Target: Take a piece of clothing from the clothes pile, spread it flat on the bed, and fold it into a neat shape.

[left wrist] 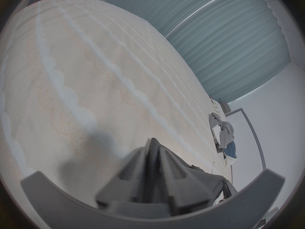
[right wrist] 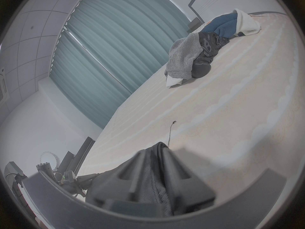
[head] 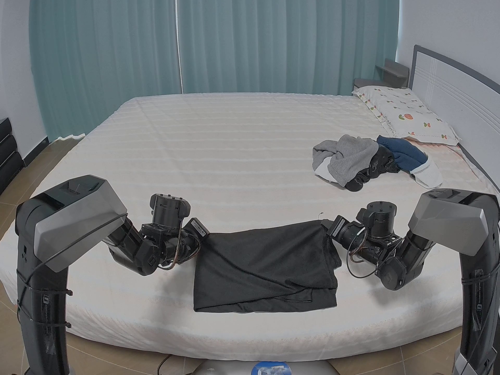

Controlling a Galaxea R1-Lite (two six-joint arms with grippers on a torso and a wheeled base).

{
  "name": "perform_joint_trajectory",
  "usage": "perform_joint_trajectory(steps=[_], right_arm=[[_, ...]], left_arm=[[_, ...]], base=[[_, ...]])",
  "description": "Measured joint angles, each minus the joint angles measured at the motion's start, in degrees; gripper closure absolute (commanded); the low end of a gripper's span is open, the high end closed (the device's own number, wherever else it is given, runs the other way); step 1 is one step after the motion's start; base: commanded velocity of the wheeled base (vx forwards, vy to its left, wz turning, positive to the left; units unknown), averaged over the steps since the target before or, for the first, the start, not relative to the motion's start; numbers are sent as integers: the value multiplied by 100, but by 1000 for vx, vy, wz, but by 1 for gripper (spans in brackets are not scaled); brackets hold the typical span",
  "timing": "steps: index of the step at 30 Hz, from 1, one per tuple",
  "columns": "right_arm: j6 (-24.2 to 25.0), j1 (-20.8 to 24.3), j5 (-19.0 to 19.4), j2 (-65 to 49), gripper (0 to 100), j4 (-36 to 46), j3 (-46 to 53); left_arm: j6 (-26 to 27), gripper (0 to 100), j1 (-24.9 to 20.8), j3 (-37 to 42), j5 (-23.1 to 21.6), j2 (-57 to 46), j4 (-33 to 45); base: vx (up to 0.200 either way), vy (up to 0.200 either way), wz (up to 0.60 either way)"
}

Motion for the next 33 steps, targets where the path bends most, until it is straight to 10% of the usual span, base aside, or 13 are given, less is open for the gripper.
perform_joint_trajectory(steps=[6,15,33], right_arm=[[-16,-88,306,-201,0,-279,424],[-640,-521,2115,-1041,0,-580,2059],[-1182,-278,2556,-1072,0,-666,2767]], left_arm=[[5,0,-6,0,-11,-6,-32],[-9,0,83,12,-16,-11,-10],[2,0,157,50,-11,-13,0]], base=[[0,0,0],[0,0,0],[0,0,0]])
